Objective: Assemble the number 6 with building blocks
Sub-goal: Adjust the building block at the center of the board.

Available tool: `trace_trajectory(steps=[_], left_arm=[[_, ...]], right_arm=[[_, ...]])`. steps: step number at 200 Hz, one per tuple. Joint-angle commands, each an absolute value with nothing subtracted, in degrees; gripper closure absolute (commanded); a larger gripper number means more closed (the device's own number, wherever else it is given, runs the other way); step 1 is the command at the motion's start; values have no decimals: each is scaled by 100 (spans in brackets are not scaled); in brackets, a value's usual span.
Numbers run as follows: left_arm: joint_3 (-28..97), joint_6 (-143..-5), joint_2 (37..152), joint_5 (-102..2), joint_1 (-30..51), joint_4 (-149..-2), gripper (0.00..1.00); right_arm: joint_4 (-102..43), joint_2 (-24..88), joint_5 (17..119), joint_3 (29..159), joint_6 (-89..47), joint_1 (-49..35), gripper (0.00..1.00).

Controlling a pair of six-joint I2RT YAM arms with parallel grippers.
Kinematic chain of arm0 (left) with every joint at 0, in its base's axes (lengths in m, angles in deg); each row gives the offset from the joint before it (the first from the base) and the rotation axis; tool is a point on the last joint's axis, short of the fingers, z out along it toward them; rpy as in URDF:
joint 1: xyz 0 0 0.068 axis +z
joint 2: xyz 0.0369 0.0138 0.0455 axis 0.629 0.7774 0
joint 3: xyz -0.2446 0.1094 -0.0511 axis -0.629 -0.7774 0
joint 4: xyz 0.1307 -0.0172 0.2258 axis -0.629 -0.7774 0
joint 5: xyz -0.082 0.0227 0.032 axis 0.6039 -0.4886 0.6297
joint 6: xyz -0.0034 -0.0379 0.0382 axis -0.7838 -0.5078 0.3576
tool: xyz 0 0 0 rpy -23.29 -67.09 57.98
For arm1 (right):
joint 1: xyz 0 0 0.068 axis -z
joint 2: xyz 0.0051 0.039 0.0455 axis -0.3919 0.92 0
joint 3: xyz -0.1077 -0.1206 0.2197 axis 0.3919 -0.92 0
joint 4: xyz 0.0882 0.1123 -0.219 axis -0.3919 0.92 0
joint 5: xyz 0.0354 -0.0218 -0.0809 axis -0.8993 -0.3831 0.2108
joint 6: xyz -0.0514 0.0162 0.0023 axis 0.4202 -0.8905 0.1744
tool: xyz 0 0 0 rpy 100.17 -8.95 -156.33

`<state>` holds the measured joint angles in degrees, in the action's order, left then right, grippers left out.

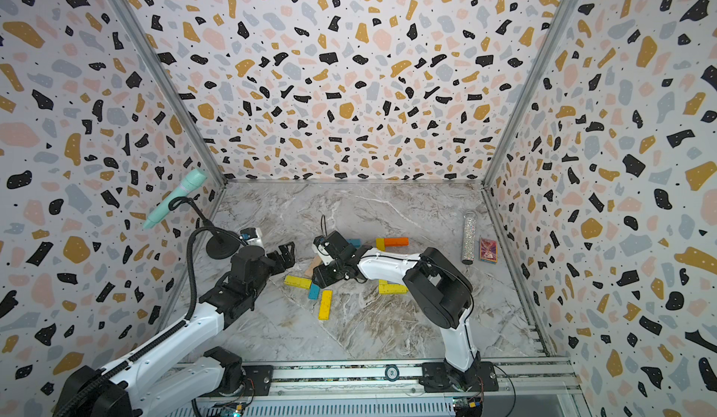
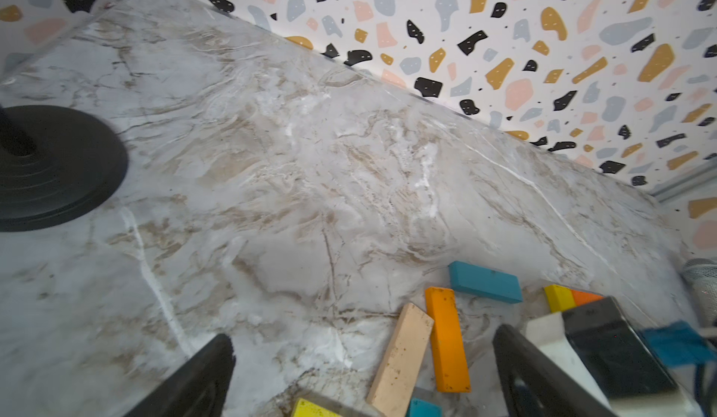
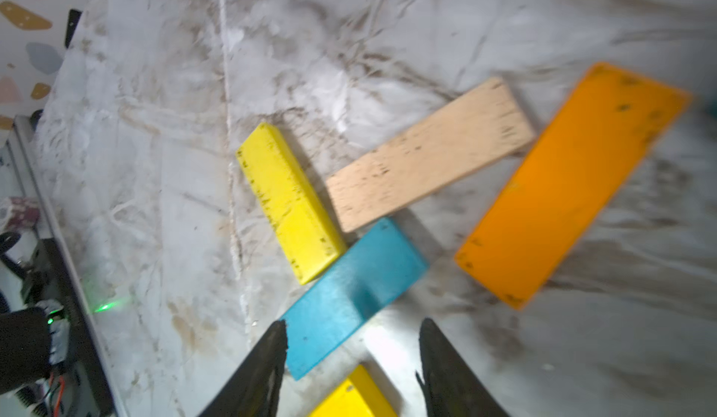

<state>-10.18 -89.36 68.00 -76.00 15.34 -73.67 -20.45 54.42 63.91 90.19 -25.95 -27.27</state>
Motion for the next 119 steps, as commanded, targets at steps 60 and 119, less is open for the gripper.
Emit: trace_trajectory(steps=[60, 119], left_arm=[[-613, -9285, 8364, -6441, 1005, -6313, 8], [-175, -9294, 8519, -6272, 1551, -6767, 8]], right_arm=[[-1626, 4822, 6528, 8925, -1306, -1833, 45], [-1845, 5465, 6958, 9065, -1640, -2601, 50]])
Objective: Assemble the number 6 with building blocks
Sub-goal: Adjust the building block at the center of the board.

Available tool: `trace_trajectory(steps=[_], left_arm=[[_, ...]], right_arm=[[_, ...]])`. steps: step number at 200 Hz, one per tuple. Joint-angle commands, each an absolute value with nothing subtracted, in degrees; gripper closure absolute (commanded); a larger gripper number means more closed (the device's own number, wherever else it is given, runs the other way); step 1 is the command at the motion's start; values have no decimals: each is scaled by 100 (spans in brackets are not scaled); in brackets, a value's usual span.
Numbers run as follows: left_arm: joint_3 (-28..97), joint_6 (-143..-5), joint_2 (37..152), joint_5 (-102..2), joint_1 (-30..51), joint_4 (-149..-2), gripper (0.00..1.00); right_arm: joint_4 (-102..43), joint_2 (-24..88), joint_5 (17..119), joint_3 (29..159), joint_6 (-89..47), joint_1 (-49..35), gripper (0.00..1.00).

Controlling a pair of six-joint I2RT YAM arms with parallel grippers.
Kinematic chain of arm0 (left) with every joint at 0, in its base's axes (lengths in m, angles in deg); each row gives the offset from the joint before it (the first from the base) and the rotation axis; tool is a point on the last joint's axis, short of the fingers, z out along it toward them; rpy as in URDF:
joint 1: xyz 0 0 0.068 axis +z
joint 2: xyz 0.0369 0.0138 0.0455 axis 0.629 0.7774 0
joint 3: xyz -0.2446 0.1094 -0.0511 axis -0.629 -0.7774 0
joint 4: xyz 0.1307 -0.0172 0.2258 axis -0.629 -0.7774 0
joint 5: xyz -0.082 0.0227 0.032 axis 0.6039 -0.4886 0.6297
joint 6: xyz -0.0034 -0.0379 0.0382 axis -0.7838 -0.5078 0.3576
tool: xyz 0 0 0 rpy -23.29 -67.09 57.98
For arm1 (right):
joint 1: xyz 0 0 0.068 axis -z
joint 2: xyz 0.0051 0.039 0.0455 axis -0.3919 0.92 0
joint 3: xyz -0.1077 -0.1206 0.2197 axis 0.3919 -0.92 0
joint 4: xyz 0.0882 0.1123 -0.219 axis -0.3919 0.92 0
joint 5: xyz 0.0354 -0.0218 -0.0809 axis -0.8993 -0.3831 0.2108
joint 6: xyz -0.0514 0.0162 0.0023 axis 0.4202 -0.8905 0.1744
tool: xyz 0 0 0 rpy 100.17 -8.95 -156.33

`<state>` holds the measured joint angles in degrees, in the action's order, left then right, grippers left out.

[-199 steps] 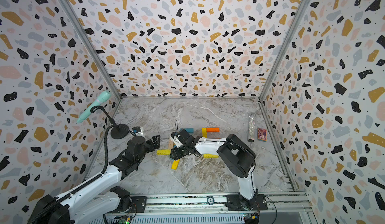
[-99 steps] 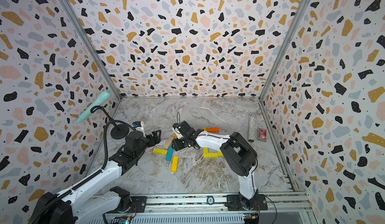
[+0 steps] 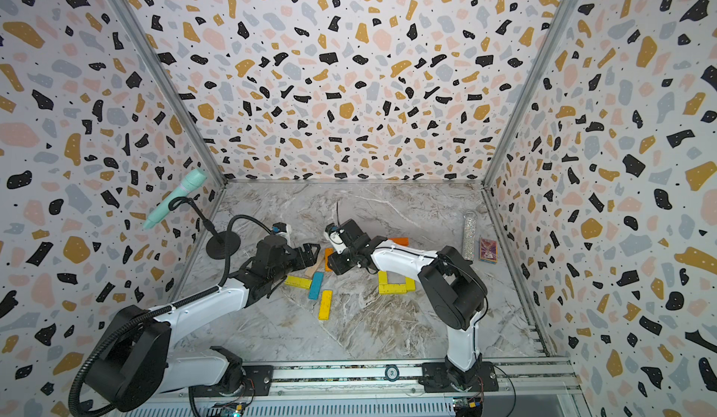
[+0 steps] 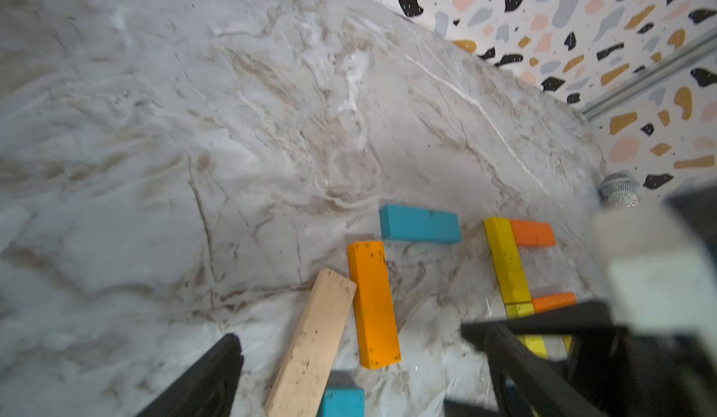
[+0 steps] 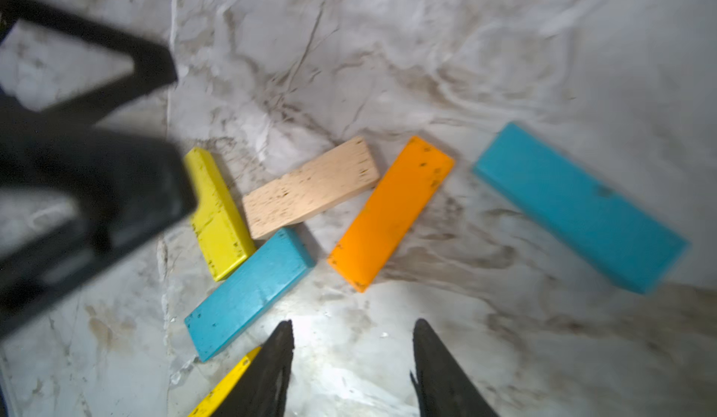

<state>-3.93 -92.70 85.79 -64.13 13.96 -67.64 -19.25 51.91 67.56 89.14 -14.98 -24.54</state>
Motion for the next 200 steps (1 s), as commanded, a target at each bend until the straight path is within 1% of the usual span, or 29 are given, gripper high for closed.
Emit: trace_trajectory(steps=[1, 47, 69, 106, 127, 140, 152, 169, 180, 200], left_arm=[[-176, -9294, 8513, -6274, 1547, -6775, 8], [-440, -9268, 8025, -6586, 1544, -7064, 6], [-646, -9302, 7856, -6628, 1548, -7099, 6], [-893, -9369, 7683, -6609, 1543, -7130, 4], [-975, -9441, 7711, -6350, 1541, -7091, 14], [-1034, -9536, 7754, -6164, 1458, -6990, 23], [-977, -9554, 7843, -6250, 1240, -7046, 26], [-845, -9589, 8057, -6370, 950, -7081, 26], [-788, -9629, 8244, -6408, 839, -7003, 26], [-561, -9631, 8691, -6505, 646, -7022, 25]], right_arm=[[-1842, 5475, 6968, 9068, -1648, -2603, 50], [-1598, 5785, 7691, 9324, -1983, -2676, 49], [-1717, 5931, 7587, 9398, -2072, -2699, 49], [-1553, 6447, 7642, 9927, -2153, -2836, 49], [-1487, 6553, 7638, 10146, -2221, -2824, 49], [-1598, 6363, 7469, 10074, -2273, -2743, 48], [-1827, 6033, 7160, 9803, -2347, -2619, 44], [-2306, 5375, 6827, 9180, -2490, -2415, 39], [-2506, 4927, 6789, 8782, -2529, -2303, 37], [-2627, 4215, 6851, 8225, -2528, -2119, 36]])
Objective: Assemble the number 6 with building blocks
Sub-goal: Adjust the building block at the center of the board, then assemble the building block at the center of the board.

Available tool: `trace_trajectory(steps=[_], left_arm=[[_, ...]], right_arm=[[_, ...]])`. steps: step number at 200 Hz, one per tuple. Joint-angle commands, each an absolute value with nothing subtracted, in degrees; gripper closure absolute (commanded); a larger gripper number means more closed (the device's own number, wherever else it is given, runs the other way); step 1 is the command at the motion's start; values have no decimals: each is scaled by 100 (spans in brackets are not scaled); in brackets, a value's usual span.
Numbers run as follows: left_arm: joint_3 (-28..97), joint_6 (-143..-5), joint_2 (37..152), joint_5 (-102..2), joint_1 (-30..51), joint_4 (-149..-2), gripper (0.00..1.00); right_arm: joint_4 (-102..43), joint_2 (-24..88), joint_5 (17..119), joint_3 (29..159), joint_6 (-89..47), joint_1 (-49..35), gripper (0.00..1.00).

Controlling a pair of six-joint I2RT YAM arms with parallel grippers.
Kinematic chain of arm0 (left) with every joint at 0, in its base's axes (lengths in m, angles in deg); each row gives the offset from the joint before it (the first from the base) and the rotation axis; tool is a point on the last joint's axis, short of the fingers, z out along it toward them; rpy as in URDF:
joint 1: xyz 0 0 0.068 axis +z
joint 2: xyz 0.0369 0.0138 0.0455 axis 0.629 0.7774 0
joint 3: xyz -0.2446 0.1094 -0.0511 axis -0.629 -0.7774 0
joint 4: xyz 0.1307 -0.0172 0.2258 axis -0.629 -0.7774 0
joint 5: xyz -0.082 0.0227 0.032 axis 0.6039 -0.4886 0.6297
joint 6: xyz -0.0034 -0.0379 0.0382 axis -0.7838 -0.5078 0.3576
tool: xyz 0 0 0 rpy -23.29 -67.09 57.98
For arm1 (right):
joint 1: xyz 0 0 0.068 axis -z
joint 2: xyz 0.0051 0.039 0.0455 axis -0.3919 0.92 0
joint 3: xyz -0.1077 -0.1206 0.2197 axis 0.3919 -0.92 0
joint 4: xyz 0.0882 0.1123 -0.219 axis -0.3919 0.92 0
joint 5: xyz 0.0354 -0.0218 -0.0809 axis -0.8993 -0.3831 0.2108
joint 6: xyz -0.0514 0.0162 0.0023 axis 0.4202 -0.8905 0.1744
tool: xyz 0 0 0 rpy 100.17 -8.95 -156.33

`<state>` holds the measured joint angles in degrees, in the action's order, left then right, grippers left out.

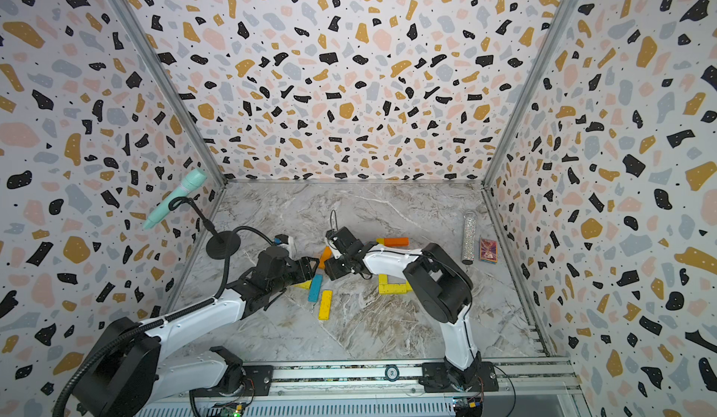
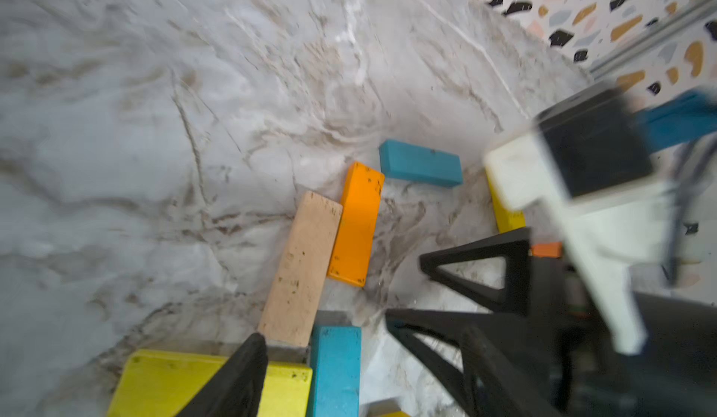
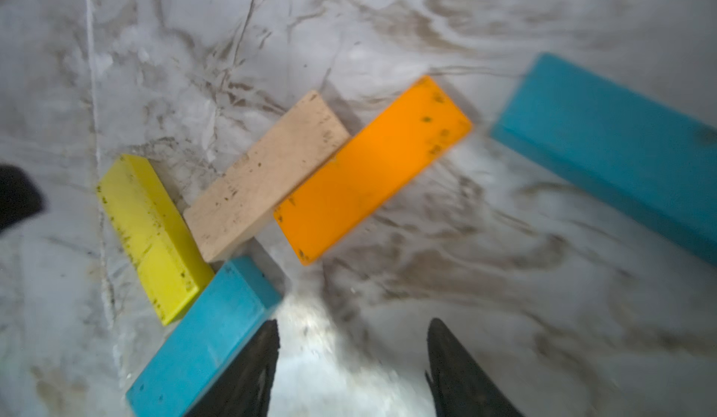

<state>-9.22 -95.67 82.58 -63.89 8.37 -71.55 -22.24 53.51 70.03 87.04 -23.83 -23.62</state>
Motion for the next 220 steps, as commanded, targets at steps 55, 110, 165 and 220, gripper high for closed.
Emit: trace_trajectory(steps=[55, 110, 165, 220], left_arm=[[79, -9611, 9635, -6747, 347, -7214, 16], [308, -9744, 10145, -6591, 250, -7269, 11], [410, -9574, 10400, -6730, 232, -7105, 0], [566, -9455, 10660, -6716, 232, -6992, 1]], right_arm=[[-3016, 2640, 6961, 6894, -2582, -1703, 34], [-3235, 2236, 6934, 6327, -2600, -1534, 33], [-3364, 2204, 6872, 6154, -2605, -1494, 33], [-3376, 2226, 6881, 6093, -2571, -1481, 33]])
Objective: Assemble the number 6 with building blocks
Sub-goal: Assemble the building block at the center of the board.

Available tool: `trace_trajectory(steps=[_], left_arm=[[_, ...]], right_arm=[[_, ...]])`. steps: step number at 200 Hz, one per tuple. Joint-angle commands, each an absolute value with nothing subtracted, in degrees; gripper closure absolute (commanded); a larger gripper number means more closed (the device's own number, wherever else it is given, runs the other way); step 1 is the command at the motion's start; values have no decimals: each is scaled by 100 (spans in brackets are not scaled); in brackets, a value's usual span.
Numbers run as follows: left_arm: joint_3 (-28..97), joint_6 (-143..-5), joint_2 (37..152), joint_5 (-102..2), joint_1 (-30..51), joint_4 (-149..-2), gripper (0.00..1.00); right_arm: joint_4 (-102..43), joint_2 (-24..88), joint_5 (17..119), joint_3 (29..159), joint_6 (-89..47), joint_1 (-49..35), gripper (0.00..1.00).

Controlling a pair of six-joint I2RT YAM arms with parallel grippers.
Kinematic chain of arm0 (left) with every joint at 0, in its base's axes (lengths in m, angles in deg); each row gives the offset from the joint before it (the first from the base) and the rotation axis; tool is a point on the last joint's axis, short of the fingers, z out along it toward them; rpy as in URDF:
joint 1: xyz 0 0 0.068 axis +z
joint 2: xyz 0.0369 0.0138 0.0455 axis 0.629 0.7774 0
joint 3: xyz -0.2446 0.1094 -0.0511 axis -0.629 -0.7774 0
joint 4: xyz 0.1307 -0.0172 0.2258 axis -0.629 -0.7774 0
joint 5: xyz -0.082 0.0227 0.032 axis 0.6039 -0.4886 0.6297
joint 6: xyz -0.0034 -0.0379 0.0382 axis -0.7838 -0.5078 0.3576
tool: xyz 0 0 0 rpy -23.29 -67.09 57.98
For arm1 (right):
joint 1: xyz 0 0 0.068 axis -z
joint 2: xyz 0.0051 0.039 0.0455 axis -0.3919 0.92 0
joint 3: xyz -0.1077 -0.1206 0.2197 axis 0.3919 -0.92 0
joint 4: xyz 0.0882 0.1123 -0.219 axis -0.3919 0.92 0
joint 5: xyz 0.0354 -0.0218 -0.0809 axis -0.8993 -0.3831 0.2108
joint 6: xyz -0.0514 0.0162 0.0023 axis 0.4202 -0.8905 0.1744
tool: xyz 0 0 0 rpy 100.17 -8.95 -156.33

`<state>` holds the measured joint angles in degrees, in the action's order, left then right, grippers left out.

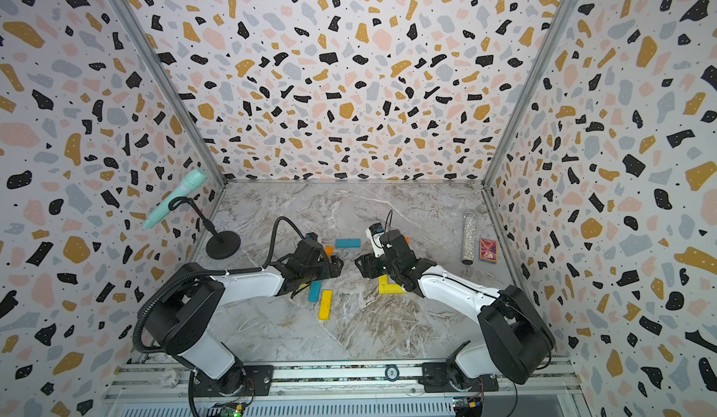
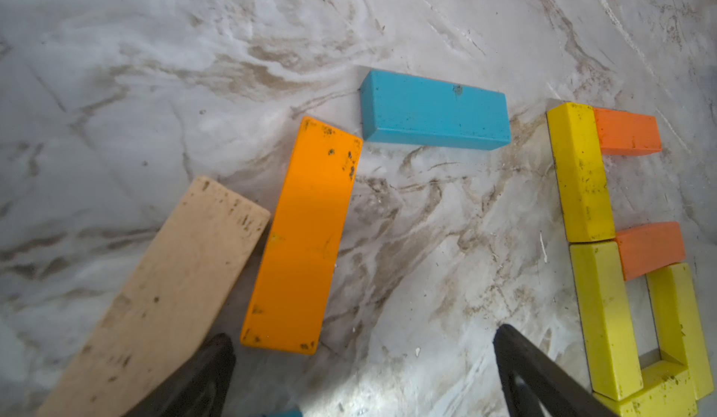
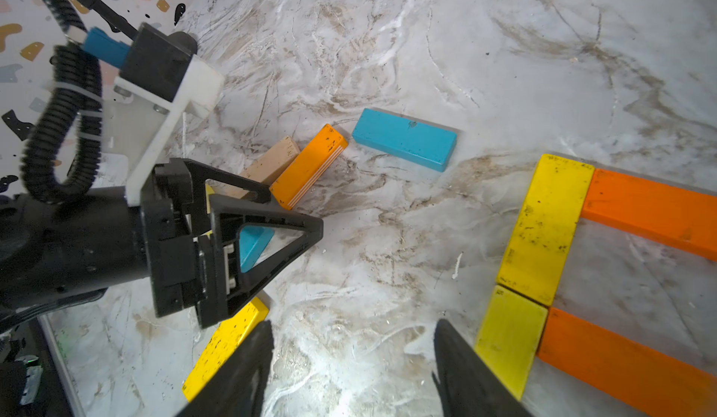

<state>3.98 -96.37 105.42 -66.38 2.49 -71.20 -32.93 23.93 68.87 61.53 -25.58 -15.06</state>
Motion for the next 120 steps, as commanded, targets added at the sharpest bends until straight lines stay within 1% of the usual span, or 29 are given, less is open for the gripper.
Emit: trace_trajectory(steps=[1, 18, 36, 46, 67, 87, 111, 120], left_arm=[[576, -9449, 10669, -6729, 232, -7002, 1], [784, -9206, 10814, -6911, 233, -7186, 0], [1056, -9030, 10957, -7366, 228, -7607, 0], [1143, -8968, 10994, -7573, 233, -7780, 2], [1368, -8836, 11123, -7924, 246, -8116, 8], [1555, -8729, 11311, -7986, 248, -8241, 15], [1738, -8591, 11499, -8010, 250, -8355, 32], [1792, -8526, 11546, -8001, 246, -8389, 35]], right_arm=[[-3377, 2229, 6886, 6093, -2570, -1481, 33], [-3331, 2259, 6884, 6101, -2548, -1478, 33], [-3308, 2260, 6897, 6092, -2522, -1479, 33], [-3282, 2251, 6894, 6086, -2516, -1475, 33], [-3245, 2267, 6923, 6071, -2490, -1456, 33], [-3223, 2294, 6922, 6070, -2456, -1462, 34], [-3185, 2285, 6936, 6068, -2415, -1459, 34], [-3190, 2283, 6944, 6053, -2411, -1450, 34]])
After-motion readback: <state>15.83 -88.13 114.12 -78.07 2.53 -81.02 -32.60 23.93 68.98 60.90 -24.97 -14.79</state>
